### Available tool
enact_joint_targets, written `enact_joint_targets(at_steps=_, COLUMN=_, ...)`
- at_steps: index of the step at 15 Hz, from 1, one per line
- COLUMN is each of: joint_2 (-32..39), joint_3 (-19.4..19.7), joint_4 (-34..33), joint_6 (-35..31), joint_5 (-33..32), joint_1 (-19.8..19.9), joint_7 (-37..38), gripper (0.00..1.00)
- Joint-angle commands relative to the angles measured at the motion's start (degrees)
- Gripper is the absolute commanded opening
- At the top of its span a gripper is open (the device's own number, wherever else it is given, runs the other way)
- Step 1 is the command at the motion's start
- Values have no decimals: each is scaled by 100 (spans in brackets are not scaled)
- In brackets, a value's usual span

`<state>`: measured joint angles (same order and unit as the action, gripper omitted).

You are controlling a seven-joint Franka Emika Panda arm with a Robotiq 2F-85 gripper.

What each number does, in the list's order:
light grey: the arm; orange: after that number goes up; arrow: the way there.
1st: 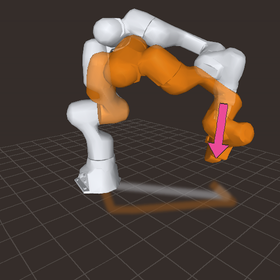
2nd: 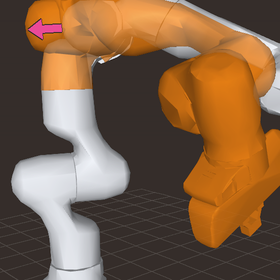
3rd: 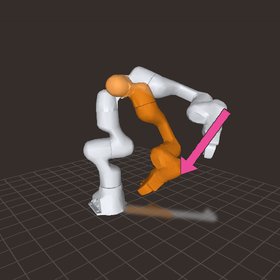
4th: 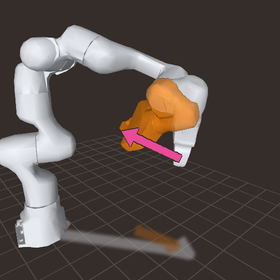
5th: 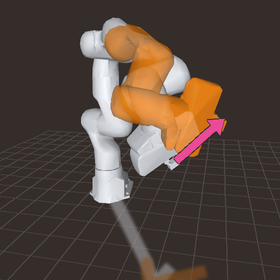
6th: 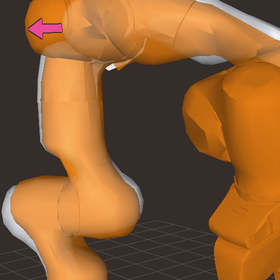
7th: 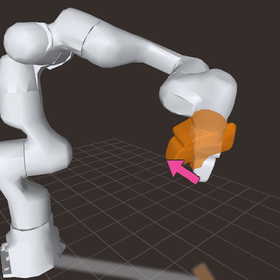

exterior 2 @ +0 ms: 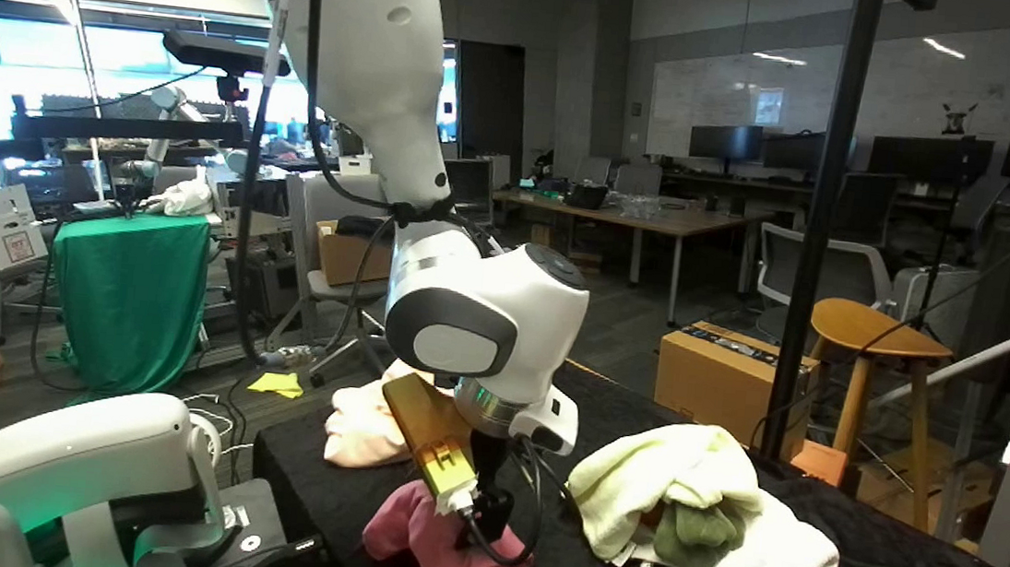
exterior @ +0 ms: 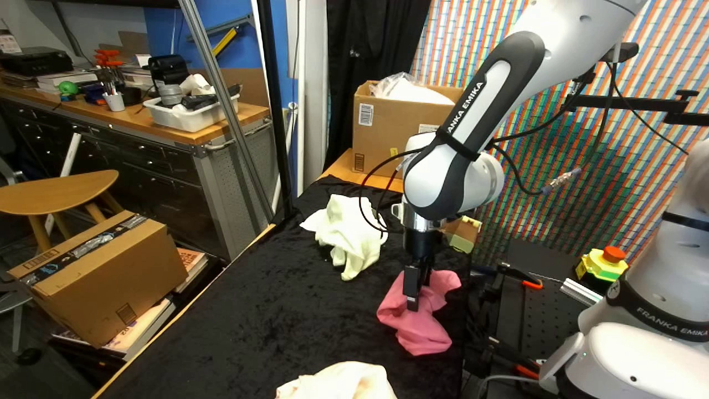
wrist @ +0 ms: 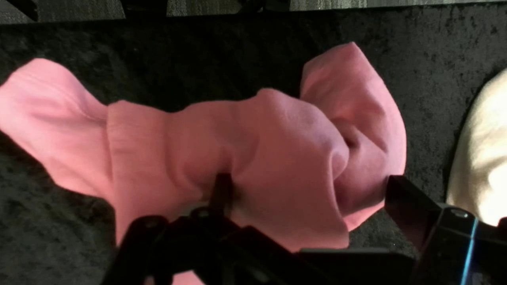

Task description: Pick up all the clothes and plush toy, then put them in one place

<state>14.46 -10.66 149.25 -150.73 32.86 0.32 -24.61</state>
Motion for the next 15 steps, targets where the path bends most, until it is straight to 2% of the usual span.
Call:
enact_joint_targets(at_steps=1, joint_2=137, joint_3=-120, joint_4=-166, joint_6=83, joint_5=43, joint_1=160, joint_7=-192, gripper=90)
enact_joint_targets(at_steps=2, joint_2=150, joint_3=-133, joint_4=-185, joint_6=93, joint_5=64, joint_1=184, joint_7=-225, gripper=74)
enact_joint_targets(at_steps=10, joint_2=58, joint_3=-166, joint_4=-196, joint_6=154, joint_5=84, joint_1=287, joint_7=-413, gripper=13)
enact_joint_targets(at_steps=13, joint_2=-97, joint_3=-164, joint_4=-144, joint_6=107, joint_5=56, joint_1=286, joint_7=-462, gripper=6)
enact_joint_targets(at_steps=15, joint_2=-240, joint_3=-153, joint_4=-96, joint_6=41, joint_5=43, joint_1=269, joint_7=-489, gripper=9)
